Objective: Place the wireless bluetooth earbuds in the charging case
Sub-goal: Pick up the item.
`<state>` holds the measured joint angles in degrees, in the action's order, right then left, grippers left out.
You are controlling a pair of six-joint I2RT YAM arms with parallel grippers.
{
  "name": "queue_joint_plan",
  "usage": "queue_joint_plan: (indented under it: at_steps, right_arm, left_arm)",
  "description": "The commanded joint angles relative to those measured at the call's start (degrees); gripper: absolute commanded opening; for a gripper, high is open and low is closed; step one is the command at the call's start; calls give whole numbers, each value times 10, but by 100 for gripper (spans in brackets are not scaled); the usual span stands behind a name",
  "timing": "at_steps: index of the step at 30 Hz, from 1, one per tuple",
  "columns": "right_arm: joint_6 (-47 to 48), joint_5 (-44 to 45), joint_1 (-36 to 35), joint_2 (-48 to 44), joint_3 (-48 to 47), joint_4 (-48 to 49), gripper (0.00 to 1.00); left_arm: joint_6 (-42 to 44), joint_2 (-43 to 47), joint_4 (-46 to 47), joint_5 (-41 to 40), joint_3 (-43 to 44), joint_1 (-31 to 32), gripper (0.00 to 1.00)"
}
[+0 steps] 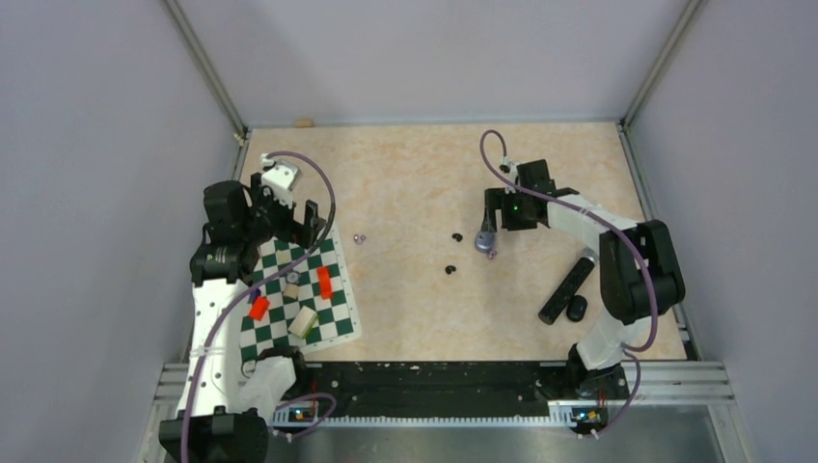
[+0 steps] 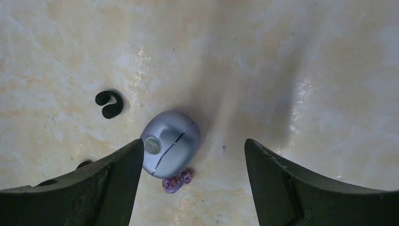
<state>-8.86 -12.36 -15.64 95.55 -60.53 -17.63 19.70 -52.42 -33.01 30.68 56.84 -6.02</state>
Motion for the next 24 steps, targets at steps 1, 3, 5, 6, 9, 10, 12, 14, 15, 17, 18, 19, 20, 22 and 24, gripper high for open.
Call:
queue_joint_plan:
  at_steps: [1, 3, 5, 6, 9, 10, 12, 14, 15, 17, 18, 19, 20, 22, 24]
  right_arm:
    - [-6, -3, -23, 32, -34, -5, 77]
    - [-3, -13, -29, 31, -33, -5, 78]
    - [-3, -41, -30, 29, -33, -7, 78]
    - [-6, -54, -31, 28, -32, -10, 79]
    - [-12, -76, -30, 23, -28, -9, 81]
    - [-13, -82, -30, 22, -25, -6, 81]
    - [-15, -90, -31, 23, -23, -3, 81]
    - [-16, -100, -31, 25, -23, 0, 81]
    - [-16, -106, -31, 25, -22, 3, 81]
    - [-18, -120, -31, 23, -19, 13, 81]
    - [-19, -128, -31, 21, -16, 19, 81]
    - [-20, -135, -31, 20, -13, 26, 81]
    - [-21, -140, -31, 20, -10, 32, 81]
    - [-24, -140, -31, 17, -6, 46, 81]
    - [-27, -138, -31, 15, -2, 59, 81]
  left_arm:
    - [0, 1, 21, 21, -6, -13, 99]
    - [-1, 6, 26, 20, -11, -19, 99]
    - [-5, 9, 33, 20, -15, -25, 99]
    - [-6, 10, 36, 19, -16, -29, 99]
    - [-9, 10, 38, 21, -17, -33, 99]
    - [-10, 11, 40, 23, -17, -34, 99]
    - [-10, 9, 40, 23, -17, -35, 99]
    - [-11, 8, 41, 24, -17, -35, 99]
    - [-11, 8, 42, 23, -18, -36, 99]
    - [-11, 7, 42, 23, -18, -36, 99]
    - [-11, 7, 42, 23, -18, -36, 99]
    - [-11, 7, 43, 22, -19, -36, 99]
    - [-11, 7, 43, 23, -19, -36, 99]
    - [-11, 6, 45, 22, -20, -36, 99]
    - [-11, 4, 45, 23, -21, -36, 99]
